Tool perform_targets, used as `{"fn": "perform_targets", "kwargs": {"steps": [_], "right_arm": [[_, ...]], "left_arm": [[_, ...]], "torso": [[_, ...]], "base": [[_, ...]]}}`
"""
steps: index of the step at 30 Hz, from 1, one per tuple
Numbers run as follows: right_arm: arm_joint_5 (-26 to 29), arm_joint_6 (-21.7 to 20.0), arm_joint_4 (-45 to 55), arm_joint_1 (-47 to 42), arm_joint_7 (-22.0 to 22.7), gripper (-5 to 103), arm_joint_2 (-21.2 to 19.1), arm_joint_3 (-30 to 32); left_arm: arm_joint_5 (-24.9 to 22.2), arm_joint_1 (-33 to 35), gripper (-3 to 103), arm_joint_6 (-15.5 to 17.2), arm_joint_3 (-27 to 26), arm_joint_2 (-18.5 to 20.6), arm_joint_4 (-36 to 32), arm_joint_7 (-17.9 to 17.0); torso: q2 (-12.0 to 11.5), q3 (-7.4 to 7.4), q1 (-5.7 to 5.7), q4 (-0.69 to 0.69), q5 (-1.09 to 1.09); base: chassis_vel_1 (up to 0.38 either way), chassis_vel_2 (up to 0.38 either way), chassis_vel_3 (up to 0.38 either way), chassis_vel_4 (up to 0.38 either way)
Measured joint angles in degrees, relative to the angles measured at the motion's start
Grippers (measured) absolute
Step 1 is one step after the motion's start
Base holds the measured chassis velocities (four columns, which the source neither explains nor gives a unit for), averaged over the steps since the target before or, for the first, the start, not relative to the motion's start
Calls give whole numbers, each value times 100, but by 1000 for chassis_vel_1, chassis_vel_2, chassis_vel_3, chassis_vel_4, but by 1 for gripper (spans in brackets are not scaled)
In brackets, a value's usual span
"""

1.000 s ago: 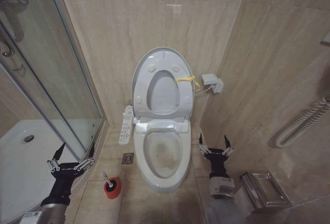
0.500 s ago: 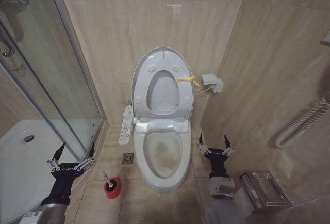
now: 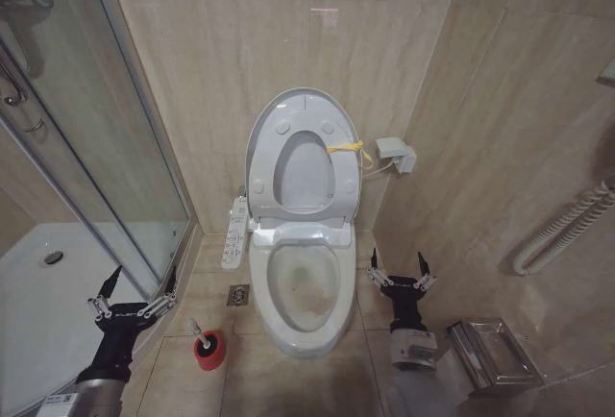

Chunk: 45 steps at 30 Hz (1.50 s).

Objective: Open the toilet lid, clean the toilet bowl with a toilet brush, close the toilet lid, and flush.

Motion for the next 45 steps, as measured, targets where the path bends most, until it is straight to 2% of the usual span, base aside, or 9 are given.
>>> {"fn": "perform_targets", "kwargs": {"steps": [6, 9, 11, 12, 13, 25, 33, 39, 45], "right_arm": [[0, 0, 0, 0, 0, 100, 1, -1], [0, 0, 0, 1, 0, 100, 0, -1], [0, 0, 0, 0, 0, 100, -1, 0], [0, 0, 0, 0, 0, 100, 0, -1], [0, 0, 0, 1, 0, 100, 0, 0], [0, 0, 0, 0, 0, 100, 0, 0], [0, 0, 0, 0, 1, 100, 0, 0], [0, 0, 0, 1, 0, 100, 0, -1], [0, 0, 0, 1, 0, 100, 0, 0]], "left_arm": [[129, -167, 100, 225, 118, -225, 128, 14], [500, -609, 100, 896, 454, -849, 534, 81], [616, -742, 100, 1099, 561, -1037, 657, 103], [813, -981, 100, 1454, 742, -1370, 873, 141], [852, -1035, 100, 1478, 790, -1453, 925, 139], [1137, -982, 100, 1277, 968, -1595, 792, 37], [1132, -705, 100, 953, 824, -1080, 109, -186], [1143, -524, 100, 866, 899, -824, 94, -699], [1137, -452, 100, 709, 1008, -636, 323, -897]], "torso": [[0, 0, 0, 0, 5], [0, 0, 0, 0, 0], [0, 0, 0, 1, 1], [0, 0, 0, -1, -2], [0, 0, 0, -3, -3], [0, 0, 0, 0, 1], [0, -1, 0, 0, 0], [0, 0, 0, -1, 0], [0, 0, 0, -1, 0]], "base": [[0, 0, 0, 0], [0, 0, 0, 0], [0, 0, 0, 0], [0, 0, 0, 0], [0, 0, 0, 0], [0, 0, 0, 0], [0, 0, 0, 0], [0, 0, 0, 0], [0, 0, 0, 0]]}}
